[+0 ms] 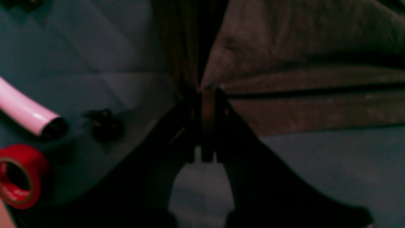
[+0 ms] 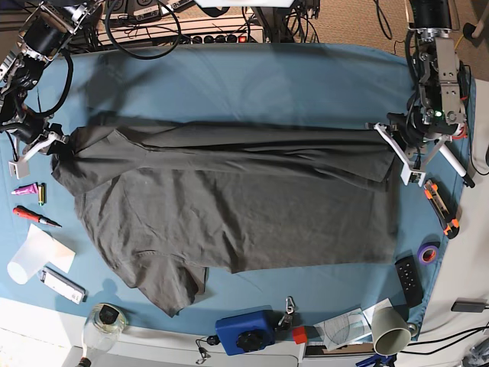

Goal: Fold the T-shirt properly
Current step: 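Pull the folded shoulder edge back toward the robot with both grippers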

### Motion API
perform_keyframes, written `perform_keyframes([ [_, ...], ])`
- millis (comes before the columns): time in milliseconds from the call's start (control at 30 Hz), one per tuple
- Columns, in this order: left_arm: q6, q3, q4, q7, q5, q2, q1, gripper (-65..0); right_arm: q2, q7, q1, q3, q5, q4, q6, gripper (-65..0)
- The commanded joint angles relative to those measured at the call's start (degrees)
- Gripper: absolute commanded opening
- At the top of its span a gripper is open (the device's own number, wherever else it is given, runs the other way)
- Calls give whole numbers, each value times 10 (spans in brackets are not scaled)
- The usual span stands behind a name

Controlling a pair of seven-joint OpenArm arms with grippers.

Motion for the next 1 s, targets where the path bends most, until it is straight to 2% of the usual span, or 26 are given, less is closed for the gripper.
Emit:
perform_keyframes([
  [0, 0, -4, 10, 3, 11, -18, -5, -650, 18, 6, 8, 11, 7, 10, -1, -650],
  [133, -4, -4, 10, 13, -4, -35, -4, -650, 18, -19, 7, 22, 7, 10, -1, -650],
  [267, -11, -4, 11, 23, -10, -36, 3, -650, 18, -24, -8, 22, 8, 12, -2, -650],
  [500, -13, -11, 85, 19, -7, -36, 75, -650, 17, -25, -68, 22, 26, 54, -7, -650],
  [733, -20, -92, 137, 8, -25, -36, 152, -650, 17, -26, -121, 22, 26, 99, -9, -650],
  [900, -65, -138, 137, 9, -92, -36, 178, -650, 14, -39, -151, 22, 27, 99, -14, -650],
  [967, -65, -140, 137, 10, -96, -36, 182, -650, 15, -42, -163, 22, 42, 99, -14, -650],
])
